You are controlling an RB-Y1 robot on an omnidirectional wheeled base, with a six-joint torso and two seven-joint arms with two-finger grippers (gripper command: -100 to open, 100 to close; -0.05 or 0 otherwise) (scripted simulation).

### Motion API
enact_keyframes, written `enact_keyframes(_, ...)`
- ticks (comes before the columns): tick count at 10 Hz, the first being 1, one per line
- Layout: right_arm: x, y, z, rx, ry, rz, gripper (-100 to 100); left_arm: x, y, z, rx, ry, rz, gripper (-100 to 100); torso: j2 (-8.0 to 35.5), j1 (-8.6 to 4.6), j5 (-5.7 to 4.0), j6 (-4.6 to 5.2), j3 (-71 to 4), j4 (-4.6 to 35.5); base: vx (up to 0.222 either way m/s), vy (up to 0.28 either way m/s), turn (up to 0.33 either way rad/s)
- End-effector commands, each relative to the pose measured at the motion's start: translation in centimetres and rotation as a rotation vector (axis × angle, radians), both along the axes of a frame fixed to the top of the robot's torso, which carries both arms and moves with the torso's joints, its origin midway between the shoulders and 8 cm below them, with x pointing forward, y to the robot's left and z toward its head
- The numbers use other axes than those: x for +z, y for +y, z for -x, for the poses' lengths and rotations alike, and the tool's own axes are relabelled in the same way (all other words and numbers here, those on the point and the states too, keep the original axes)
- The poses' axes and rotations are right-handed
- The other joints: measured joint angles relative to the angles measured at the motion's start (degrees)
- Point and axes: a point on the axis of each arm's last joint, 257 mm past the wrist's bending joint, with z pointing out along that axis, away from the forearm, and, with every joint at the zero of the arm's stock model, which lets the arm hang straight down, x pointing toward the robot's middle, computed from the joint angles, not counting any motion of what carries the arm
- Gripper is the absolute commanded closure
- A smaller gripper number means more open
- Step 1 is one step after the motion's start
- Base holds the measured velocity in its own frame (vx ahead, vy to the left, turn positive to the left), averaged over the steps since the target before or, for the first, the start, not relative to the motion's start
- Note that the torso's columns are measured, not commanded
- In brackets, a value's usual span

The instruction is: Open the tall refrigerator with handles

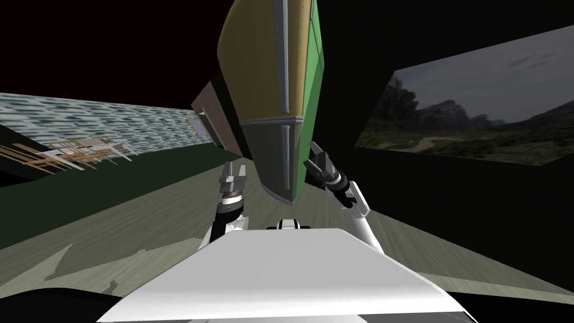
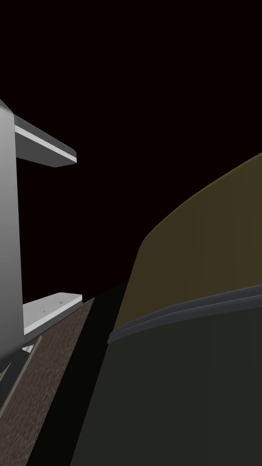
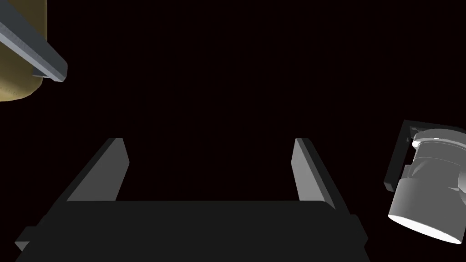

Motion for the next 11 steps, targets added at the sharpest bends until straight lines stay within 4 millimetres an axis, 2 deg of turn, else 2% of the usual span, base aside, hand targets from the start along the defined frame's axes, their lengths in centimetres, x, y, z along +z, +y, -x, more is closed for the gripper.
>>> enact_keyframes(1, -0.3, 1.2, 0.2, -0.021, -0.052, 0.063, -100, 0.0, 0.0, 0.0, 0.000, 0.000, 0.000, 0, 0.00, 0.02, 0.00, -0.02, 0.00, -0.01, 0.009, 0.006, 0.011)
enact_keyframes(5, -0.8, 3.6, 0.3, -0.053, -0.208, 0.212, -100, 0.0, 0.0, 0.0, 0.000, 0.000, 0.000, 0, 0.01, 0.02, 0.00, -0.02, 0.01, -0.01, 0.018, 0.010, -0.060)
enact_keyframes(7, -1.1, 4.2, 0.0, -0.074, -0.224, 0.244, -100, 0.0, 0.0, 0.0, 0.000, 0.000, 0.000, 0, -0.01, 0.02, 0.00, -0.02, -0.01, -0.01, 0.015, 0.010, -0.021)
enact_keyframes(11, -1.8, 6.1, -0.6, -0.116, -0.374, 0.389, -100, 0.0, 0.0, 0.0, 0.000, 0.000, 0.000, 0, 0.02, 0.01, 0.00, -0.01, 0.01, 0.00, 0.016, 0.017, -0.055)
